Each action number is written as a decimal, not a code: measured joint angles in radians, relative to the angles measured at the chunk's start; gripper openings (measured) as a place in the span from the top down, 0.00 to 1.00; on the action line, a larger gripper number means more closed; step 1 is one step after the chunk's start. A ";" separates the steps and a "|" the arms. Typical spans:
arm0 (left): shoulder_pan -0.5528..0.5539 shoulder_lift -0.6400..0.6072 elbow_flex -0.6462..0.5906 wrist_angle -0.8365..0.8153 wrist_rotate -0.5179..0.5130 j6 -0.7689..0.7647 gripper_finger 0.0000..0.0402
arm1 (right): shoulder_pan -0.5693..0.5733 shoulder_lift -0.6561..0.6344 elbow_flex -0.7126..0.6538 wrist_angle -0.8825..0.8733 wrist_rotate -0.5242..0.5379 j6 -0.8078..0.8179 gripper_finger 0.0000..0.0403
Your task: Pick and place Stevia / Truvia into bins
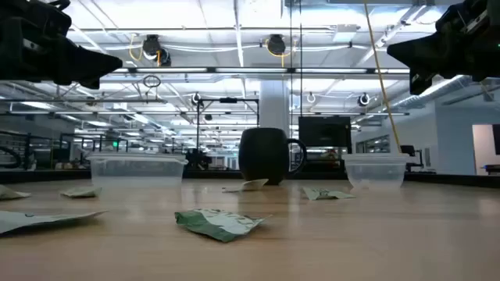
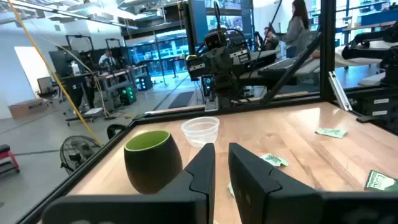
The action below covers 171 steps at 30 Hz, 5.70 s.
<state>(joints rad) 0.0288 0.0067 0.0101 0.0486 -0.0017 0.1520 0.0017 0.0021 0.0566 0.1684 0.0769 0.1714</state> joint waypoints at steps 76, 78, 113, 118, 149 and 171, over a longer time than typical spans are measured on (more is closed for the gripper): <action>0.000 0.000 0.000 0.000 0.000 0.000 0.87 | 0.000 0.000 0.000 0.000 0.000 -0.033 1.00; 0.000 0.000 0.000 0.000 0.000 0.000 0.87 | 0.000 0.000 0.000 0.000 0.000 -0.097 1.00; 0.000 0.000 0.000 0.063 -0.053 -0.014 0.87 | 0.000 0.000 0.000 0.217 0.023 -0.010 1.00; 0.000 0.000 0.000 0.129 -0.053 -0.050 0.87 | 0.000 0.013 0.000 0.224 0.022 -0.221 1.00; -0.031 0.519 0.725 -0.347 -0.175 -0.138 0.87 | 0.029 0.555 0.355 -0.072 -0.051 -0.270 0.60; -0.036 0.798 0.855 -0.357 -0.340 -0.068 0.57 | -0.023 0.757 0.690 -0.189 -0.001 -0.423 0.56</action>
<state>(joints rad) -0.0071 0.8046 0.8654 -0.3083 -0.3421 0.0840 -0.0216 0.7593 0.7465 -0.0206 0.0759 -0.2520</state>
